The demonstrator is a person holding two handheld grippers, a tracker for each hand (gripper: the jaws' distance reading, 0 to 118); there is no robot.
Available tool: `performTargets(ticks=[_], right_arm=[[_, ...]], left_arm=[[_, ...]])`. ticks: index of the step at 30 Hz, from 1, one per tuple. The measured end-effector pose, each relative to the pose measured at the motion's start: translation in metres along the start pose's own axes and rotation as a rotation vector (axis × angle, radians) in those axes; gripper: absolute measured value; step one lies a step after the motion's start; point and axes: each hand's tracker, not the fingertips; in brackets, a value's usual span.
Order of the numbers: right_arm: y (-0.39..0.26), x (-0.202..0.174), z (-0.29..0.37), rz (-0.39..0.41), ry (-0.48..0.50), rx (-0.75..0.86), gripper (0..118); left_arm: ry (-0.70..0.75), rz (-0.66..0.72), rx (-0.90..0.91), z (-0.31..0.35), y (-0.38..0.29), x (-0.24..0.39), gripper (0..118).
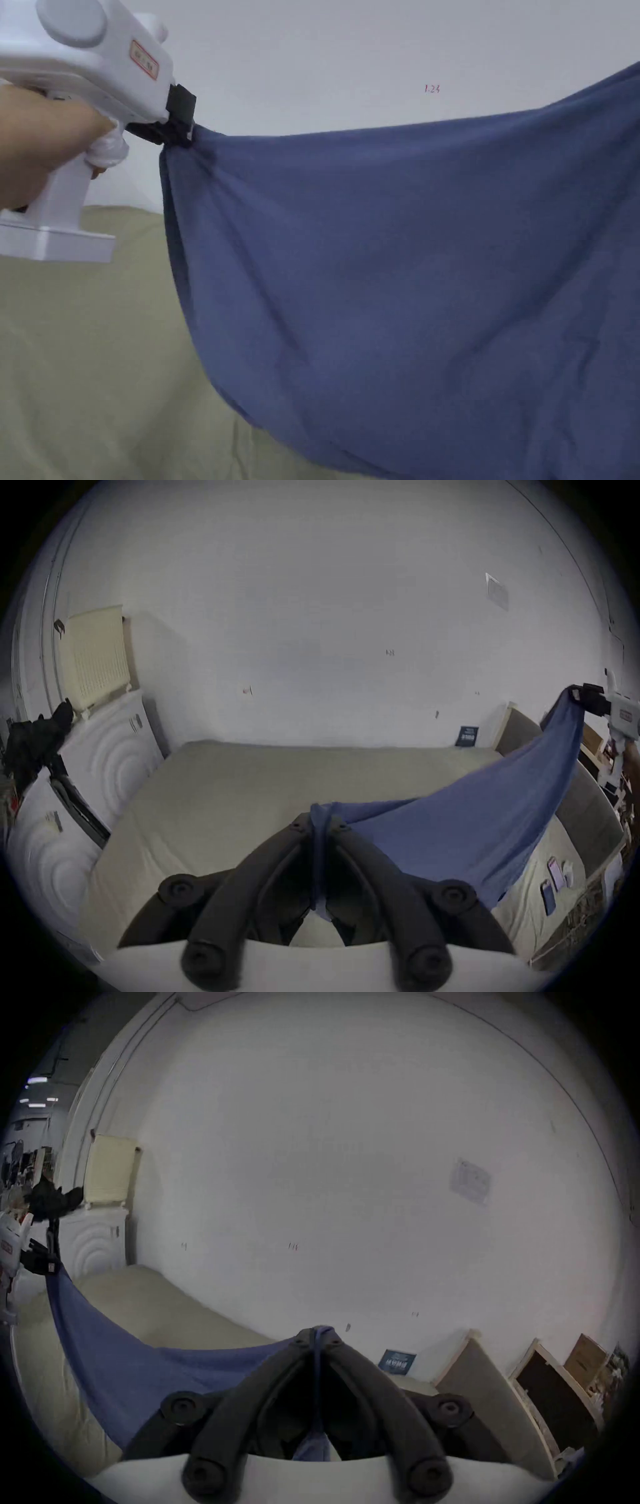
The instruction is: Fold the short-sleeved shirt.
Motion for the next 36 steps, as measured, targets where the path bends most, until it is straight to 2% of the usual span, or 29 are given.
performTargets(ticks=[2,5,6,8,11,17,20,28,30,32,33,36], right_arm=[[0.016,0.003,-0.005,-0.012,0.000,0.046,1],[0.043,-0.004,-0.004,0.029,-0.053,0.139,1],[0.051,-0.007,0.000,0.051,-0.046,0.189,1],[0.063,-0.011,0.006,0.041,-0.033,0.239,1],[0.077,-0.010,0.011,0.033,-0.041,0.238,1],[0.071,-0.016,0.030,0.001,0.012,0.226,1],[0.046,-0.024,0.038,0.026,0.051,0.180,1],[-0.069,-0.053,0.083,-0.020,0.162,0.057,1],[-0.100,-0.060,0.101,0.016,0.141,0.003,1],[-0.127,-0.063,0.122,-0.016,0.173,-0.009,1],[-0.141,-0.064,0.134,-0.056,0.195,-0.021,1],[-0.178,-0.069,0.170,-0.102,0.224,-0.041,1]], left_arm=[[0.015,0.029,0.041,-0.007,0.024,-0.007,8],[0.015,0.110,0.109,-0.011,0.049,-0.015,8],[0.015,0.107,0.119,-0.005,0.054,-0.012,7],[0.052,0.042,0.168,0.002,0.065,-0.011,7],[0.091,-0.039,0.209,0.007,0.080,-0.013,8],[0.061,-0.010,0.261,0.022,0.069,-0.020,7],[0.038,-0.031,0.262,0.022,0.042,-0.019,7],[-0.011,-0.061,0.175,0.033,-0.080,-0.007,7],[-0.031,-0.065,0.167,0.049,-0.118,0.000,7],[-0.054,-0.045,0.126,0.060,-0.152,0.001,7],[-0.081,-0.033,0.101,0.066,-0.169,0.001,8],[-0.068,-0.038,0.062,0.083,-0.213,-0.002,8]])
